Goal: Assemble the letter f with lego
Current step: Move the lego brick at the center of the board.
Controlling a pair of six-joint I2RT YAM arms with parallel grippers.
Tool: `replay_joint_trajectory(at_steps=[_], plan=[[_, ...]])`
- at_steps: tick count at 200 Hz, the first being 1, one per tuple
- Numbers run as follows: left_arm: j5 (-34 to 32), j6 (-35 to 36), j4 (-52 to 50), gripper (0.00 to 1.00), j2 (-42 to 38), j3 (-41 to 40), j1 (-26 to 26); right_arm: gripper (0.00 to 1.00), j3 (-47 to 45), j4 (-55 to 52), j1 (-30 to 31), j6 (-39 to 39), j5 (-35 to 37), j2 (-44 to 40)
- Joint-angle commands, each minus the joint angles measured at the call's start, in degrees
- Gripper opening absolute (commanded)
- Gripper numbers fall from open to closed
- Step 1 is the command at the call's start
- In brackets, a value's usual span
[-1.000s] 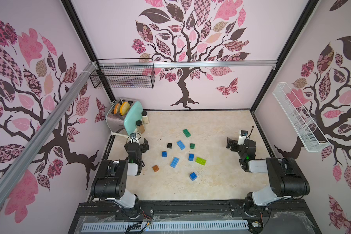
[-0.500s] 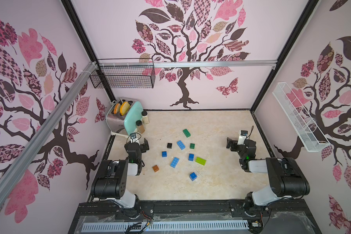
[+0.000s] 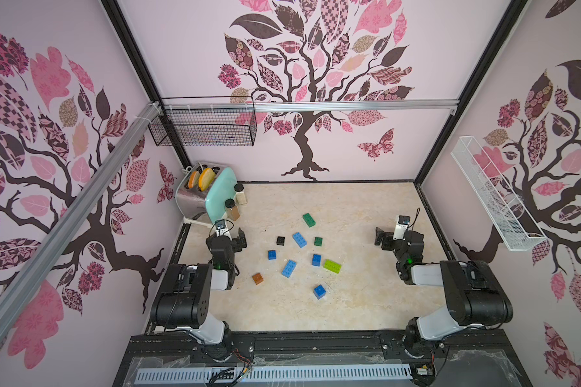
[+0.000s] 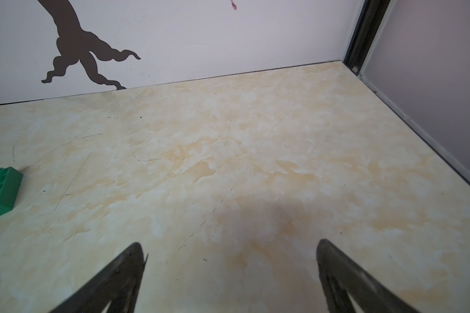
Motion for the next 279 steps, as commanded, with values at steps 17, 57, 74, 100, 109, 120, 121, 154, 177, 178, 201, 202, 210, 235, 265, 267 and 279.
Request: replay_joint_trajectory(at_steps=[17,57,74,100,109,120,121,154,177,178,201,202,210,235,265,267,279], plan=[[-3.29,0.83,-5.46,0.98,-2.49,2.41,-0.59,1.00,-1.43,4.70,0.72,0.02,2.60,-0.52],[-4.38,-2.87,-39.63,0.98,-8.16,17.24,-4.16,0.99,6.01,-14.29,1.95,3.08,15.72,-7.93],[-8.16,-4.98,-55.97,0.98,-10.84,23.91,-8.84,1.00,10.23,-20.98,2.31,4.93,16.99,-10.44],[-4.97,-8.25,-63.46,0.98,-18.37,25.46,-14.05,1.00,16.97,-32.72,3.11,9.91,15.47,-15.08],[-5.30,-8.41,-65.73,0.98,-20.88,25.86,-16.98,0.99,21.94,-38.63,4.20,9.80,14.43,-15.83],[-5.22,-10.53,-68.30,0.98,-23.12,26.69,-19.41,0.99,27.54,-47.20,5.83,8.36,13.39,-16.11],[-4.99,-10.74,-68.79,0.98,-23.18,26.96,-19.53,0.99,27.54,-48.45,6.00,8.32,13.38,-16.11],[3.64,-15.64,-88.12,0.98,-18.93,39.33,-23.83,1.00,37.72,-61.34,6.42,18.95,12.77,-18.90],[-3.85,-20.66,-94.08,0.98,-16.63,44.33,-29.66,1.00,36.92,-61.37,4.73,29.46,12.68,-20.86],[-3.34,-20.95,-94.29,0.98,-16.60,44.40,-29.67,1.00,36.98,-61.39,4.61,29.55,12.01,-20.86],[13.12,-21.75,-89.56,0.98,-17.17,42.10,-29.71,0.99,40.83,-65.67,4.84,26.30,2.59,-18.82],[13.80,-21.84,-89.31,0.98,-17.18,41.92,-29.74,0.99,41.00,-66.09,4.93,26.39,2.88,-18.70],[16.68,-23.50,-88.56,0.98,-16.72,41.86,-30.52,1.00,42.18,-69.31,5.68,26.26,3.26,-17.85],[15.11,-22.24,-97.03,0.98,-10.17,47.39,-37.40,1.00,40.23,-75.31,6.82,28.86,4.56,-17.33],[15.94,-21.25,-96.00,0.98,-3.78,48.41,-44.63,1.00,36.02,-82.10,7.43,32.42,-1.49,-18.87],[16.21,-21.33,-96.02,0.98,-3.28,48.66,-44.86,1.00,35.82,-82.57,7.51,32.20,-1.73,-18.91],[16.85,-21.37,-97.71,0.96,0.43,50.92,-46.36,1.00,34.80,-85.18,8.00,31.21,-2.89,-19.47]])
